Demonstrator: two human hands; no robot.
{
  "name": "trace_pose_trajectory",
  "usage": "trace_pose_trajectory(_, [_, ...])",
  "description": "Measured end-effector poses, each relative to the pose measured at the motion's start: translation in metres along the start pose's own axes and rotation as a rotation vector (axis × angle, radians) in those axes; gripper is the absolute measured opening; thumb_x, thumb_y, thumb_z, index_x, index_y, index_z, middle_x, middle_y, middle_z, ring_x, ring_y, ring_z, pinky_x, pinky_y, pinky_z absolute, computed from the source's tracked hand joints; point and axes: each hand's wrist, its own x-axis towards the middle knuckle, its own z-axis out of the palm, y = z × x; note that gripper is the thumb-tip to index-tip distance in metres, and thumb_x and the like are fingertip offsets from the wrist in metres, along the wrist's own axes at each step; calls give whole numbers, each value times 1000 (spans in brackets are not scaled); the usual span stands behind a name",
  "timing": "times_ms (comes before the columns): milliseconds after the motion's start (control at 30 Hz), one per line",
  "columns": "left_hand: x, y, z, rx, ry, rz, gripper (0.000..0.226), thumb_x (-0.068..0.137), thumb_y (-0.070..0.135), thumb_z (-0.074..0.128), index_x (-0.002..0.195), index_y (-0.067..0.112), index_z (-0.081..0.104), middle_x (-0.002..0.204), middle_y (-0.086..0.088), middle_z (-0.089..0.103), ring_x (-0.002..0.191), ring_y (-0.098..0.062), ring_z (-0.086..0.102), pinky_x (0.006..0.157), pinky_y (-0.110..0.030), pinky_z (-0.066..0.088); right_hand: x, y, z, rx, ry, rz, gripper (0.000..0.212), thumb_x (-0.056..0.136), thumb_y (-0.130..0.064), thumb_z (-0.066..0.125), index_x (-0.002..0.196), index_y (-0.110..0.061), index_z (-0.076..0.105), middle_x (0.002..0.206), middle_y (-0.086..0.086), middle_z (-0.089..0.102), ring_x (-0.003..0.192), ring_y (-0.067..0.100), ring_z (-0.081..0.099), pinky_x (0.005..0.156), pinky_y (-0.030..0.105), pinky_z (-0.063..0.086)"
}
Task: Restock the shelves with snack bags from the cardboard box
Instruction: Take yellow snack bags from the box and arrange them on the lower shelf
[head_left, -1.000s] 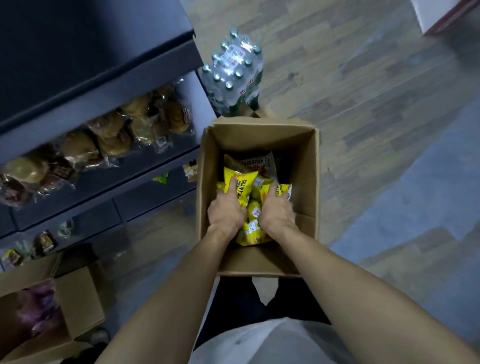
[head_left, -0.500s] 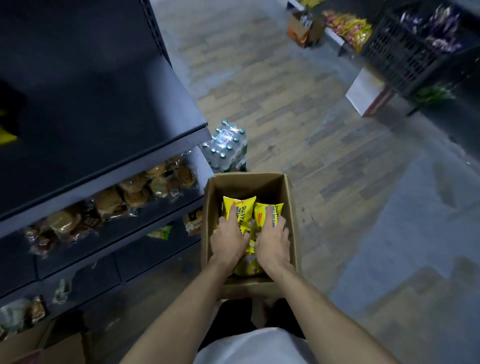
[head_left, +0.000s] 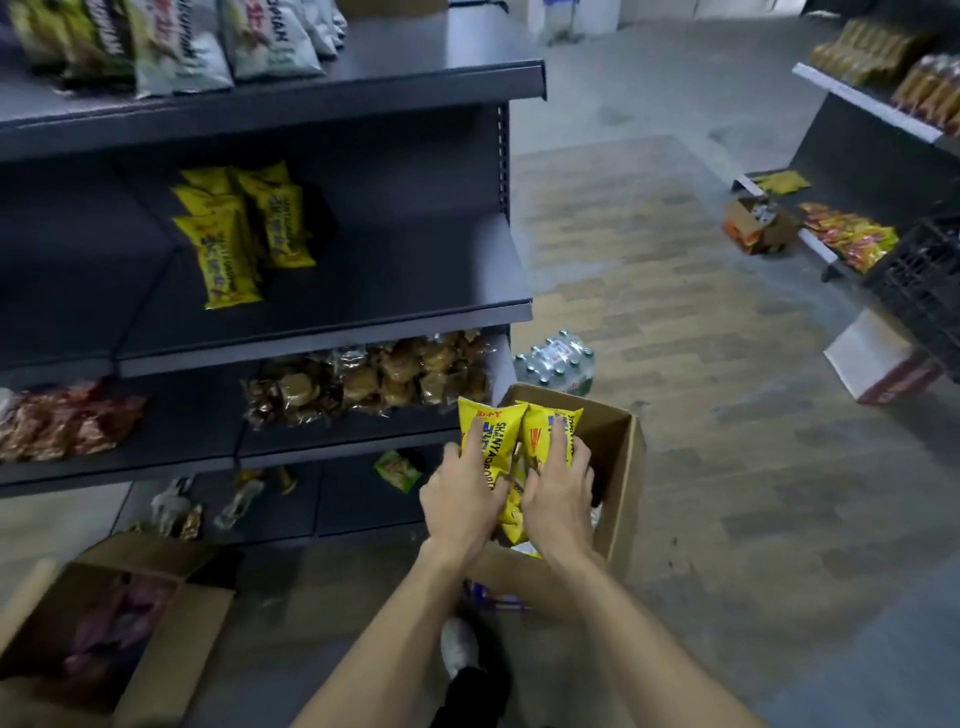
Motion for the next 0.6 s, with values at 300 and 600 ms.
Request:
trace_pose_trajectory(300, [-33, -68, -46, -9, 171, -163, 80, 85, 46, 61, 151, 37, 16, 105, 3, 50, 89, -21, 62, 65, -34, 46, -32, -65, 13, 102, -77, -240, 71, 96, -17, 53, 154, -26, 14, 149, 10, 25, 128, 32, 37, 102, 43, 39])
trace_pose_trajectory(600, [-13, -151, -91, -73, 295, -240, 81, 85, 45, 61, 152, 37, 16, 99, 2, 49, 82, -22, 62, 60, -32, 43, -49, -155, 74, 149, -150, -390, 70, 97, -19, 52, 154, -27, 12, 149, 9, 24, 126, 29, 39, 100, 43, 43])
